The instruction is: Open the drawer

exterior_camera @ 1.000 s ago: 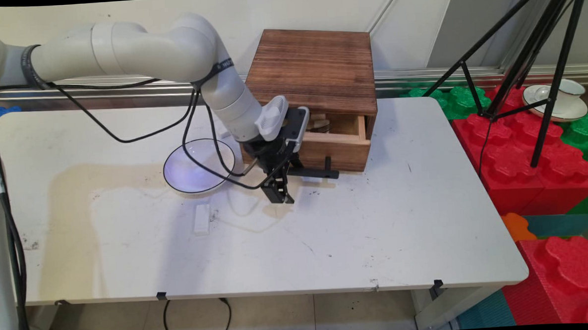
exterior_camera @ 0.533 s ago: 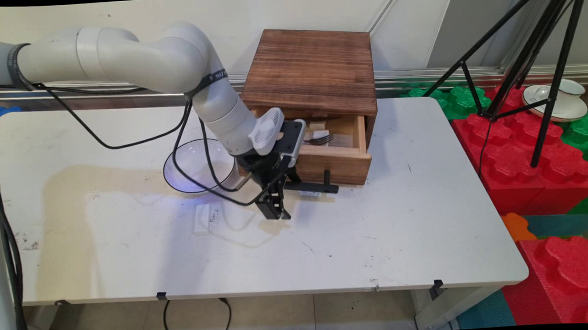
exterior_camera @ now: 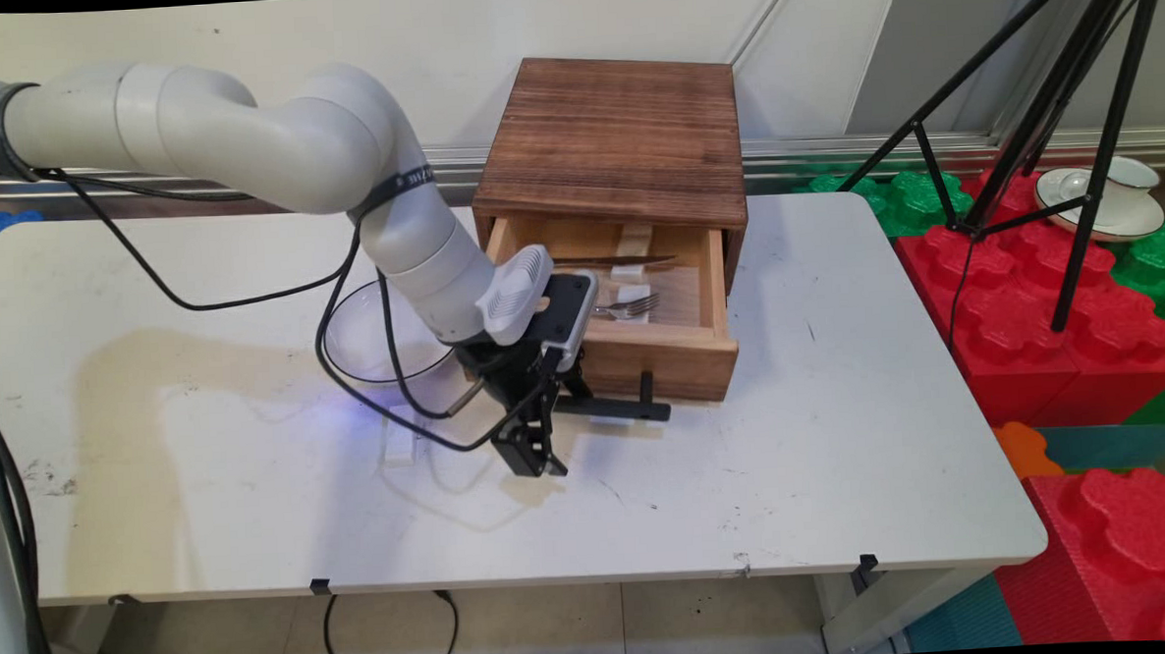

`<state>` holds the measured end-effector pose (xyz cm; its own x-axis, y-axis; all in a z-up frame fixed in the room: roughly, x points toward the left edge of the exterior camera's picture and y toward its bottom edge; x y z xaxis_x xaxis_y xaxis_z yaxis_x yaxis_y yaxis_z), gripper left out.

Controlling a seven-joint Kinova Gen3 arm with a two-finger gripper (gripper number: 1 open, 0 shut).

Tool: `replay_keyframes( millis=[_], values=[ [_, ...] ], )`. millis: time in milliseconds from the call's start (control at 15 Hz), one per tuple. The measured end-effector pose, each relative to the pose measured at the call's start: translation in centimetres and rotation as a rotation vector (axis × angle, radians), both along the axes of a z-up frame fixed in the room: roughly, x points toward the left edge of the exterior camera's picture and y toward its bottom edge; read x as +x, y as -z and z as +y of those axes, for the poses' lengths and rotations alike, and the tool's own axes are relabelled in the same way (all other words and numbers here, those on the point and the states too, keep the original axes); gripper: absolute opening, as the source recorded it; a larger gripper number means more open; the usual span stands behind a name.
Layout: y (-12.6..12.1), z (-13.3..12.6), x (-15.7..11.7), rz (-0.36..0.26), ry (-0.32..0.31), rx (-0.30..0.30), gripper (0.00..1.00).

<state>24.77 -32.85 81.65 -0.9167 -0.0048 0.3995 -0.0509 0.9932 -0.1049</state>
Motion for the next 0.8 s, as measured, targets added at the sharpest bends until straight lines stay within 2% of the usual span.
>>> replay_keyframes(
  millis=[800],
  values=[
    [0.0,4.5,-0.8,0.024,0.056,0.03,1.0]
  ],
)
